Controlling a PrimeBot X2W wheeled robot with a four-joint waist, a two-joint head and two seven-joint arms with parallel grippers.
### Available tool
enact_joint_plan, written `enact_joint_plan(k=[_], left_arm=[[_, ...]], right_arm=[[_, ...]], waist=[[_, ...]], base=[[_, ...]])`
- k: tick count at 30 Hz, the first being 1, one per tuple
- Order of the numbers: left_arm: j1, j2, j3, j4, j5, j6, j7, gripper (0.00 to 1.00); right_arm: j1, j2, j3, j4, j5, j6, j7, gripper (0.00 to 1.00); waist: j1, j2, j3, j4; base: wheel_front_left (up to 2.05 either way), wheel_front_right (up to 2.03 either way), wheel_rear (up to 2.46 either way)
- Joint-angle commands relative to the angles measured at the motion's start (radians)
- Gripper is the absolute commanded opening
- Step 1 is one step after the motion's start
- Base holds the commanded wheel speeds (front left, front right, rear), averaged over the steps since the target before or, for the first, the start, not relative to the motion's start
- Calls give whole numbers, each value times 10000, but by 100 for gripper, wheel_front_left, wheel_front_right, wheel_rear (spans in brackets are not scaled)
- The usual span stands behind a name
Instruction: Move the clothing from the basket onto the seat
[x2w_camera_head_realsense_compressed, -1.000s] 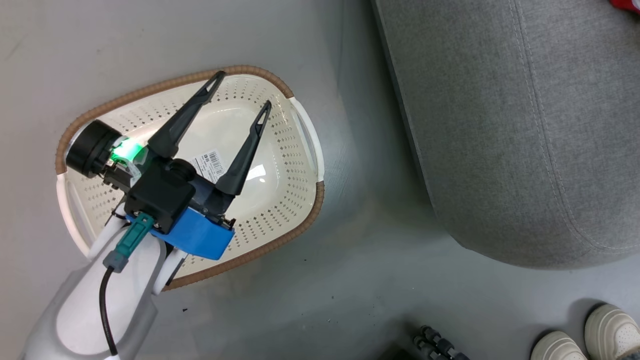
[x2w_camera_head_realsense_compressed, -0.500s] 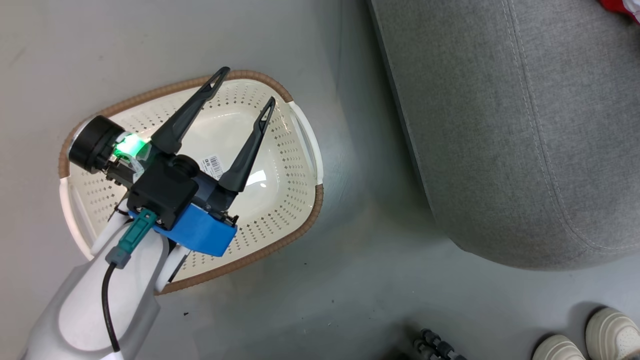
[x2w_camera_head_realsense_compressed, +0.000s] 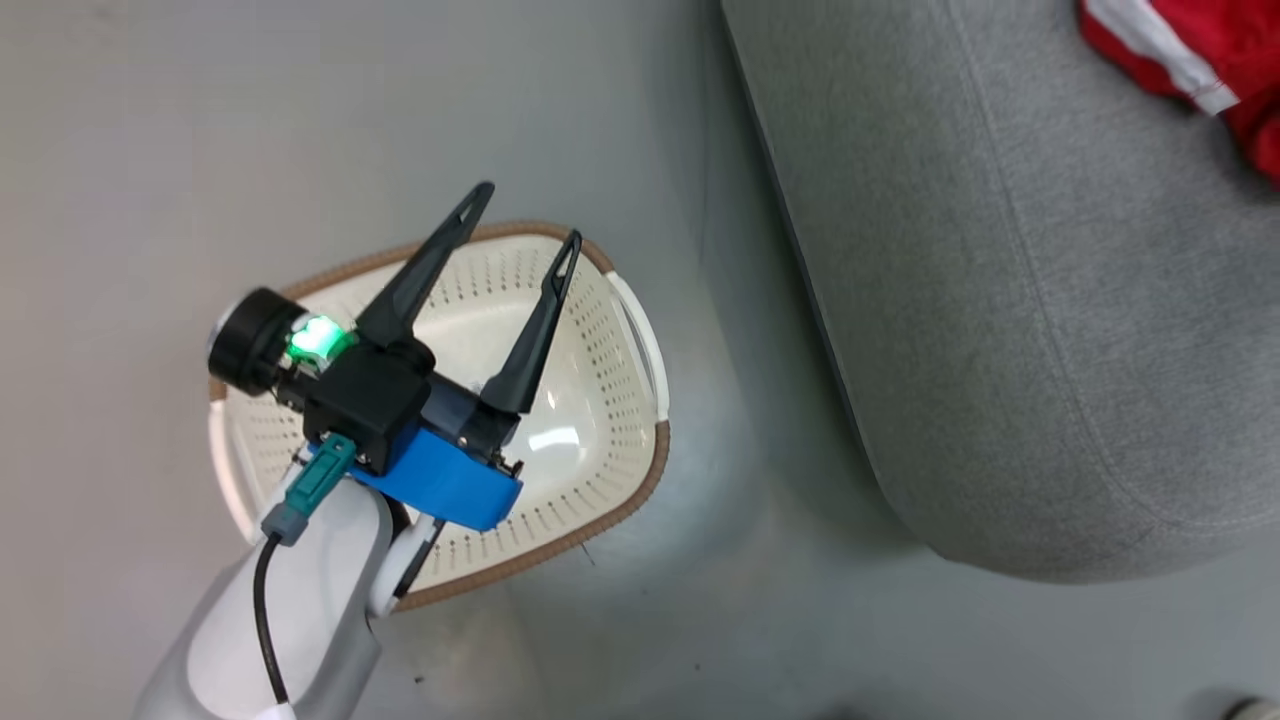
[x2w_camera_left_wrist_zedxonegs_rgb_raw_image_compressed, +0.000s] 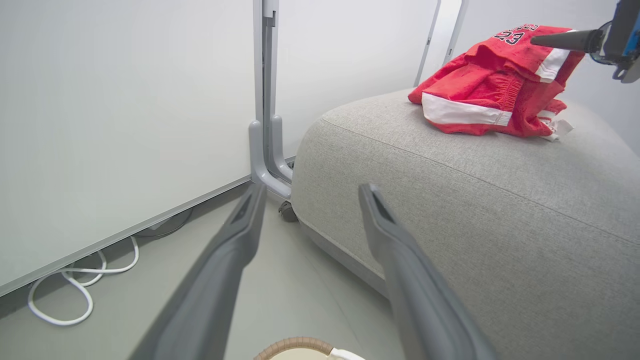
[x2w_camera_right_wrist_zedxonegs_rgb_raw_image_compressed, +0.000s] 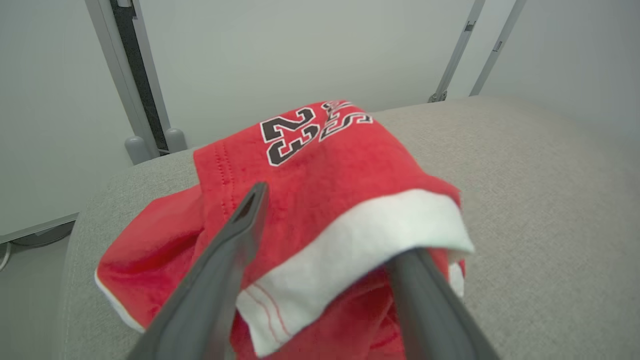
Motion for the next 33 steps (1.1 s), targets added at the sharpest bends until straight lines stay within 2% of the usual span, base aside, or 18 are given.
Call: enact_joint_plan(k=[1,8,15,24,33], left_arm=[[275,-140,142,122,-66,-39,-29,100],[1324,-776,718,574,-287,-64,-28,100],[2519,-1321,1452,836,-462,-53,-28,100],[3647,-1605,2082,977,-476,-57,-28,100],[4305,-1774,2891,1210,-468,-58,-29,100]], right_arm=[[360,-15,126,-4,26,1,33,100],[1755,134,629,-516,-104,1,111,100],[3284,372,1043,-1715,-30,1,467,100],[5451,1261,902,-4037,-211,1,966,100],[7328,2155,803,-6295,-756,3,1471,100]], waist=[[0,0,-817,233],[0,0,-2441,524],[0,0,-3789,847],[0,0,-4977,1516],[0,0,-5586,2317]], base=[[0,0,0],[0,0,0],[0,0,0],[0,0,0],[0,0,0]])
